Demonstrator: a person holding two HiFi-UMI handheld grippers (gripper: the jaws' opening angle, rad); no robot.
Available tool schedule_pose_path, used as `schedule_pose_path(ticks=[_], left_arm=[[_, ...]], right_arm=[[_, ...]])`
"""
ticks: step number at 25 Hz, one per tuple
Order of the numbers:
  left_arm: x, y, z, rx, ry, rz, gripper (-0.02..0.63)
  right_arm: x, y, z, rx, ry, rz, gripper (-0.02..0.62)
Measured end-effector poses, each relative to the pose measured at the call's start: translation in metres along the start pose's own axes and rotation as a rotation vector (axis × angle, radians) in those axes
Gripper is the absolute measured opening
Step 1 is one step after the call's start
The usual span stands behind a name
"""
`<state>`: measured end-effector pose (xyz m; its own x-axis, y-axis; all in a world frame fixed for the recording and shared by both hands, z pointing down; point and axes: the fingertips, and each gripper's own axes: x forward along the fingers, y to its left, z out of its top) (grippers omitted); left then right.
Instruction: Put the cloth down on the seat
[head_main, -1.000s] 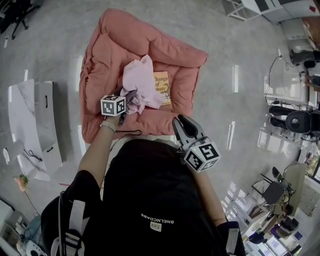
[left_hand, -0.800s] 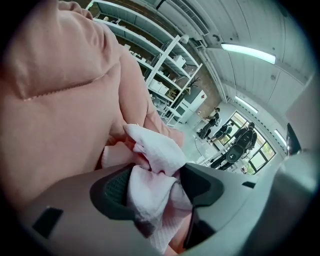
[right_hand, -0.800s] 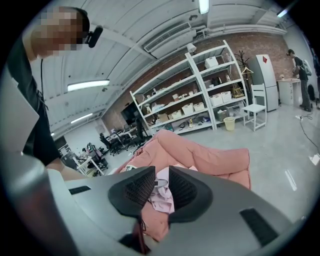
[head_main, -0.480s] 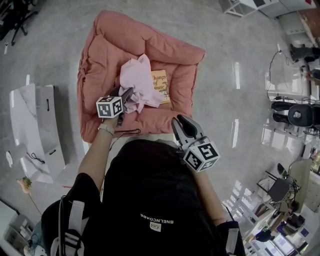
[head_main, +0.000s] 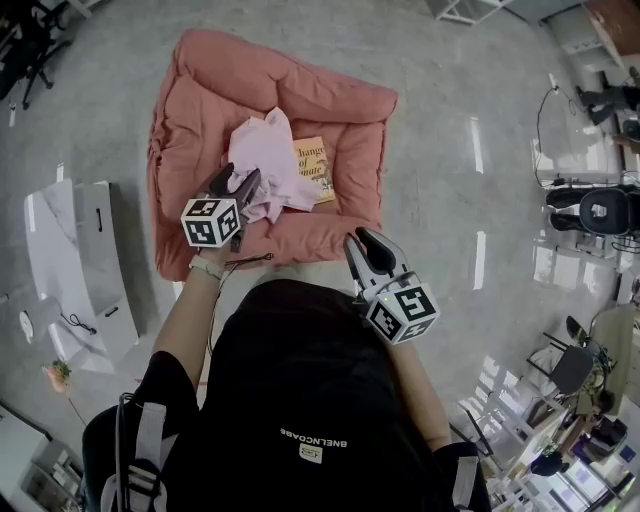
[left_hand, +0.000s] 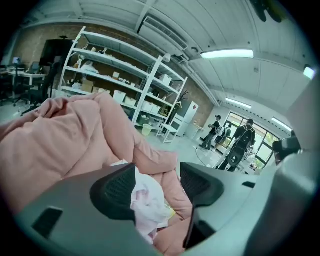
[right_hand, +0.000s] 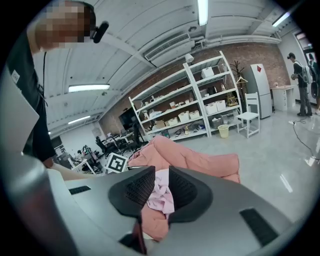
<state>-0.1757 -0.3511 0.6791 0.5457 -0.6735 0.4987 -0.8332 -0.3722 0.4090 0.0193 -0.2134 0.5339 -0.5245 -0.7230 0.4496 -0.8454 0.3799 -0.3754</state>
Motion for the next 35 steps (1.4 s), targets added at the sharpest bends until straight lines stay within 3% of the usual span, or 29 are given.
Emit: schedule_pose_path(ticks=[8,17,24,30,35], left_arm=[[-0.018,-0.109,0.034,0.115,-0.097,-0.132,0.27],[-0.047,-0.245,0.034,0.281,-0.112,-0.325,0.27],[-0.075,-0.357,0.015,0.351,-0.095,-0.506,0.268],[-0.105,-0.453,-0.01,0.354,-0.079,-0.644,0.221],[-0.128,-0.509,-0.034,0.355,-0.056,-0.74,0.205]], right_arm=[[-0.066,-0.02,-0.003,0.027,-0.097,-0.038,0.101],[-0.153,-0.04,-0.009,0.046,-0.207,-0.093,0.101],[-0.236,-0.054,-0.013,0.082,-0.331,-0.156,0.101],[-0.314,-0.068,-0.029,0.123,-0.407,-0.232,0.101],[-0.365,-0.075,-0.054,0.161,-0.445,-0.289,0.101]])
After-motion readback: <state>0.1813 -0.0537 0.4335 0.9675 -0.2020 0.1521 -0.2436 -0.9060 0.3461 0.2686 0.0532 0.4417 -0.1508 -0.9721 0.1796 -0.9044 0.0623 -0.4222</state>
